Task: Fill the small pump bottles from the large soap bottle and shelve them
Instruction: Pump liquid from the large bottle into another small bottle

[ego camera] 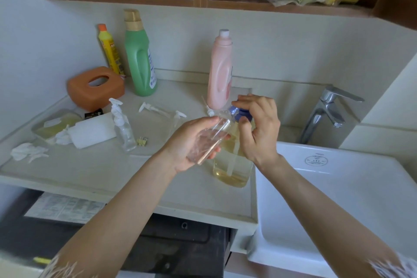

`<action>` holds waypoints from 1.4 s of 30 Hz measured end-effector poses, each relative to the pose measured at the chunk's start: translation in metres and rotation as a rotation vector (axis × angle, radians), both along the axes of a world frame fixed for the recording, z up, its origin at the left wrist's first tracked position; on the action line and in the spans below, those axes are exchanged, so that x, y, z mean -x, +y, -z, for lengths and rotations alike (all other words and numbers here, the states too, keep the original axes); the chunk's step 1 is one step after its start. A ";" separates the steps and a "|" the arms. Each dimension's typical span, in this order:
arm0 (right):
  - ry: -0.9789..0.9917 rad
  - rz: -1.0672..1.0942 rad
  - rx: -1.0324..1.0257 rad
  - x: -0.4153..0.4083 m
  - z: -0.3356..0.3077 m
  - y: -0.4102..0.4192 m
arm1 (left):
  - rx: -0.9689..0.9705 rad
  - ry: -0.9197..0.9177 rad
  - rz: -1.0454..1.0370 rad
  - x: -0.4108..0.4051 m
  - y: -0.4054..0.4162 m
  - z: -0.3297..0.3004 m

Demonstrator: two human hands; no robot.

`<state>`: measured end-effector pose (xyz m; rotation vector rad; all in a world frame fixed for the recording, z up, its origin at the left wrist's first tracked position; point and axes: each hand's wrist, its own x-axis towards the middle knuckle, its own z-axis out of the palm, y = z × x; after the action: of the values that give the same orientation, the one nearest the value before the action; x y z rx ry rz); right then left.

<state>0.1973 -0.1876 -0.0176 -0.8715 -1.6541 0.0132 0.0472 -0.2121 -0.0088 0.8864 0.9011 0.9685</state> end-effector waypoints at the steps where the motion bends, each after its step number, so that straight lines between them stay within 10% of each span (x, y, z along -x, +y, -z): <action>1: -0.013 0.001 0.002 -0.001 0.000 -0.001 | 0.009 0.000 0.003 0.000 -0.001 0.000; 42: -0.037 -0.055 -0.049 -0.011 -0.013 0.002 | -0.083 -0.062 -0.001 -0.004 -0.001 -0.007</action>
<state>0.2079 -0.1855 -0.0044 -0.7928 -1.7062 -0.0061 0.0507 -0.2131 -0.0013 0.9207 0.8136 1.0351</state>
